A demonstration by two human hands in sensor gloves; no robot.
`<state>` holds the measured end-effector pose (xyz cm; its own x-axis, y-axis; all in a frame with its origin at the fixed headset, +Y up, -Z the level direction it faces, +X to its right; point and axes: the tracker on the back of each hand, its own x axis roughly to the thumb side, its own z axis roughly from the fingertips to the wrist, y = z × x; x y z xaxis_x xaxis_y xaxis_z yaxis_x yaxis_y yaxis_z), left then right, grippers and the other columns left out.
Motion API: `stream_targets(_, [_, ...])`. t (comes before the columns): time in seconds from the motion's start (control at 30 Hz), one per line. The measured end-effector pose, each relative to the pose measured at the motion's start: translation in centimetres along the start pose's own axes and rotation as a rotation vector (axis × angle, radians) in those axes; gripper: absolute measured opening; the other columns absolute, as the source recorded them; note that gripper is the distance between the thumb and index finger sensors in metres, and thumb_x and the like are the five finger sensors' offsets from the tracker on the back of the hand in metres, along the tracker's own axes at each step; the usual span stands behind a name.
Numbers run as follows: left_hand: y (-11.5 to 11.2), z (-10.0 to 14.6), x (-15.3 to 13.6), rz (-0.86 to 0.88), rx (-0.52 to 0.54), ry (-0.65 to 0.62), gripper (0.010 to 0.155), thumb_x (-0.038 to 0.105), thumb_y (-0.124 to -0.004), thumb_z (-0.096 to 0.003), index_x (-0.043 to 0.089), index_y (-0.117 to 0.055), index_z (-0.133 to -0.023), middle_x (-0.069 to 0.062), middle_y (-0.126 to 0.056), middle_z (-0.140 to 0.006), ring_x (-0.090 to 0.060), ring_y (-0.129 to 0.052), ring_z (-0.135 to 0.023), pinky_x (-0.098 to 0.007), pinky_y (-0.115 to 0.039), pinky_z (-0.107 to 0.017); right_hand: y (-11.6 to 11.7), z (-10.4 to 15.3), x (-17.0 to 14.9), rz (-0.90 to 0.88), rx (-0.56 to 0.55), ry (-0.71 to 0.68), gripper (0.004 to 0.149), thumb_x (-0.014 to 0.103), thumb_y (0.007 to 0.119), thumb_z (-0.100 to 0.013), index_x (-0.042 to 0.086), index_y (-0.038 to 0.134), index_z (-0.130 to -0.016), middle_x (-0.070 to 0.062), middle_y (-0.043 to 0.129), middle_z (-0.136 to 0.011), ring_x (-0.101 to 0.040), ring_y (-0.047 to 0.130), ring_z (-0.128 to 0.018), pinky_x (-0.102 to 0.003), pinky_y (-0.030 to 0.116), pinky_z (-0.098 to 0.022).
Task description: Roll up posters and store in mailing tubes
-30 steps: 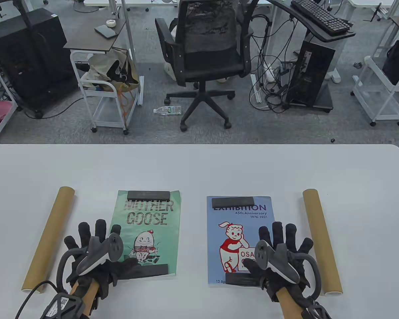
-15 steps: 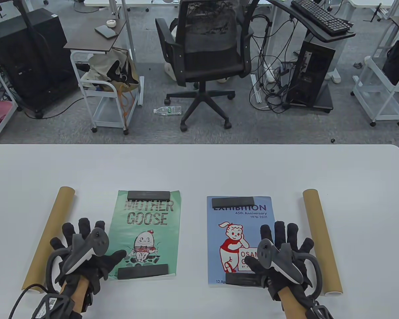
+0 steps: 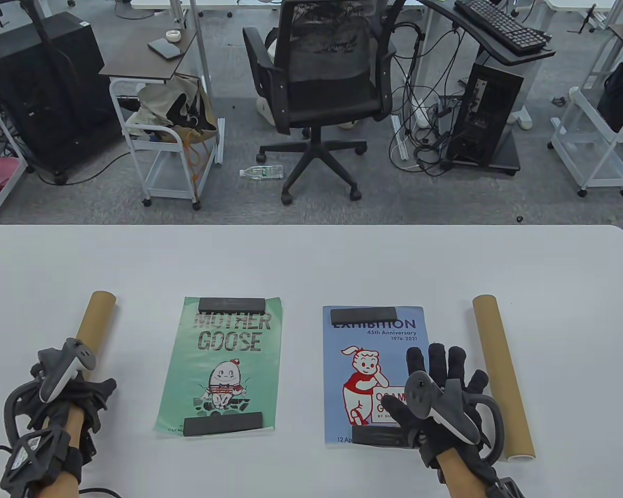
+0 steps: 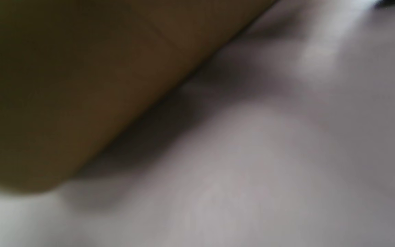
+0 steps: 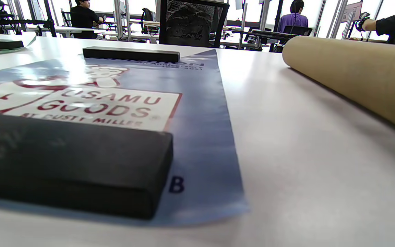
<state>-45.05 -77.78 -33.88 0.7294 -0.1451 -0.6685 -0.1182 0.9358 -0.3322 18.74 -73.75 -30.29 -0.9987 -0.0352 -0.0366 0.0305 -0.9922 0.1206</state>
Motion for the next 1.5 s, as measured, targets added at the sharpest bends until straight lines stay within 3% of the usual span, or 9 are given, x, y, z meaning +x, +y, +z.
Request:
stream_targets(0.07, [0.1,0.1,0.0,0.094,0.078,0.033,0.086,0.059,-0.08,-0.0408,0.023,-0.034,-0.104,-0.006,-0.068,-0.1,-0.031,-0.084,-0.082,-0.05,-0.075,-0.058,0.0,0.0,0.0,-0.011,-0.011,-0.006,0.091,0.079,0.061,-0.04,0.036,0.011,-0.103,-0.009,0.013,-0.116,-0.041,-0.001,-0.104,-0.079,0.018,-0.068])
stream_targets(0.4, [3.9,10.3,4.6,0.061,0.292,-0.49,0.085,0.057,-0.079,-0.0392,0.025,-0.035,-0.103,-0.002,-0.065,-0.103,-0.032,-0.087,-0.084,-0.054,-0.077,-0.06,-2.0,1.8,3.5,-0.146,-0.089,-0.188,0.091,0.081,0.059,-0.04,0.033,0.018,-0.105,-0.012,0.021,-0.116,-0.043,0.009,-0.106,-0.079,0.029,-0.068])
stream_targets(0.57, [4.4,18.4,6.9,0.103,0.418,-0.902,0.084,0.057,-0.08,-0.0381,0.027,-0.035,-0.103,0.0,-0.065,-0.104,-0.031,-0.087,-0.087,-0.054,-0.077,-0.062,-3.6,2.4,7.5,-0.511,-0.142,-0.324,0.081,0.068,0.066,-0.045,0.026,0.031,-0.105,-0.017,0.039,-0.111,-0.049,0.041,-0.102,-0.073,0.051,-0.064])
stream_targets(0.7, [3.1,21.9,7.9,0.152,0.5,-1.058,0.085,0.055,-0.081,-0.0375,0.028,-0.035,-0.103,0.0,-0.064,-0.104,-0.031,-0.086,-0.088,-0.055,-0.075,-0.064,-4.7,2.3,10.5,-0.783,-0.167,-0.375,0.078,0.065,0.064,-0.047,0.026,0.027,-0.104,-0.017,0.037,-0.11,-0.048,0.048,-0.1,-0.069,0.059,-0.061])
stream_targets(0.8, [2.4,24.1,8.0,0.057,0.681,-1.104,0.085,0.054,-0.081,-0.0375,0.026,-0.035,-0.103,-0.001,-0.064,-0.104,-0.031,-0.086,-0.088,-0.055,-0.076,-0.063,-4.7,3.2,11.9,-1.135,-0.3,-0.351,0.063,0.048,0.068,-0.049,0.011,0.052,-0.098,-0.022,0.066,-0.097,-0.045,0.075,-0.085,-0.063,0.071,-0.053])
stream_targets(1.0, [2.4,25.2,7.7,0.044,0.782,-1.108,0.085,0.054,-0.081,-0.0379,0.026,-0.033,-0.103,-0.001,-0.063,-0.104,-0.031,-0.084,-0.089,-0.056,-0.074,-0.064,-4.0,4.4,10.9,-1.272,-0.382,-0.33,0.05,0.039,0.076,-0.045,0.01,0.066,-0.084,-0.025,0.073,-0.09,-0.046,0.085,-0.074,-0.06,0.076,-0.048])
stream_targets(1.27, [2.7,24.9,7.4,0.057,0.742,-1.144,0.084,0.053,-0.083,-0.0357,0.032,-0.035,-0.102,0.002,-0.064,-0.105,-0.03,-0.083,-0.09,-0.056,-0.07,-0.066,-2.4,3.0,9.9,-1.584,-0.022,-0.49,0.046,0.032,0.078,-0.046,0.003,0.065,-0.079,-0.025,0.06,-0.096,-0.05,0.07,-0.082,-0.068,0.063,-0.056])
stream_targets(1.43, [3.8,24.9,6.6,0.055,0.766,-1.144,0.084,0.053,-0.084,-0.0347,0.034,-0.038,-0.102,0.003,-0.065,-0.105,-0.028,-0.084,-0.091,-0.055,-0.07,-0.067,-1.9,2.8,9.3,-1.717,0.079,-0.471,0.046,0.04,0.068,-0.052,0.002,0.064,-0.079,-0.019,0.059,-0.098,-0.045,0.07,-0.085,-0.064,0.067,-0.057])
stream_targets(1.5, [4.7,24.3,5.7,0.102,0.73,-1.099,0.084,0.054,-0.084,-0.0349,0.033,-0.038,-0.102,0.003,-0.066,-0.104,-0.028,-0.084,-0.09,-0.055,-0.071,-0.066,-3.5,3.0,8.6,-1.788,0.091,-0.42,0.047,0.028,0.074,-0.054,-0.006,0.06,-0.082,-0.026,0.05,-0.101,-0.055,0.055,-0.088,-0.072,0.052,-0.059])
